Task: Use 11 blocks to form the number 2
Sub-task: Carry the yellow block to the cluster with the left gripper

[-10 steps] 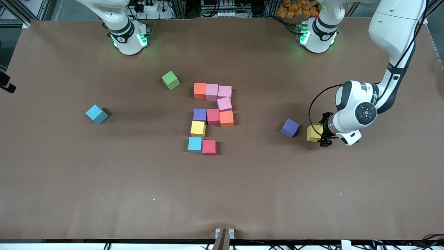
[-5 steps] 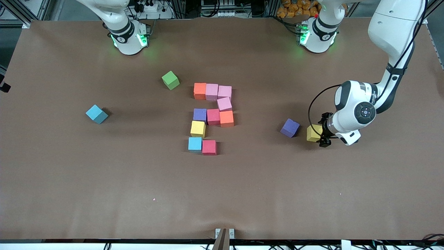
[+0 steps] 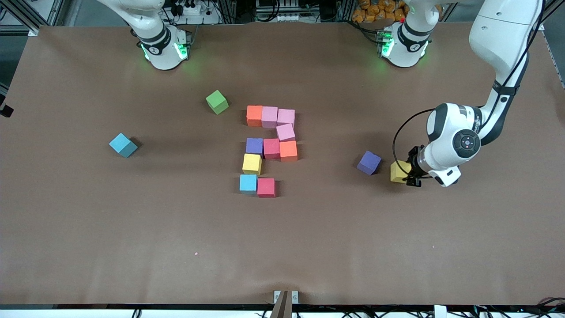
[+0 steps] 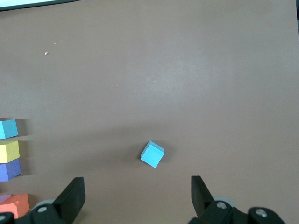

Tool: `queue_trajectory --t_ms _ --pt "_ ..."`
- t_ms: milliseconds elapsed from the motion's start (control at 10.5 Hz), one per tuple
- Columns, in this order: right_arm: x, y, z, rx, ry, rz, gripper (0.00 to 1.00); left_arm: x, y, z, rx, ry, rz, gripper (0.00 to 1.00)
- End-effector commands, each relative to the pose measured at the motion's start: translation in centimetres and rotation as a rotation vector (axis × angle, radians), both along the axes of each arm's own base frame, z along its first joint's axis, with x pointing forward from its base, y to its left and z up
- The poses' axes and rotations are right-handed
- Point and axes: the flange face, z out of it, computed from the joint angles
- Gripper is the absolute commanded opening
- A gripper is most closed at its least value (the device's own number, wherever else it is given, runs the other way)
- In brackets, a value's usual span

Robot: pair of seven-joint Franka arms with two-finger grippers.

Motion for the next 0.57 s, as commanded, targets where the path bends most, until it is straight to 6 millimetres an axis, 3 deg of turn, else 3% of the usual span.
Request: queue_trajectory --t_ms 0,286,477 --pt "-0.3 0.0 0.6 0.011 -0.003 0.005 1.00 2.3 -2.9 2.6 0.002 -0.002 -0.030 0.02" --pt "-0.3 -0.1 0.6 0.009 -0.003 0.005 1.00 4.6 -8.3 3.7 0.004 0.017 -0.052 0.02" --pt "-0.3 -0.3 0.6 0.009 -0.003 0.002 1.00 5.1 -12.5 3.4 0.013 0.044 -0.063 0.02"
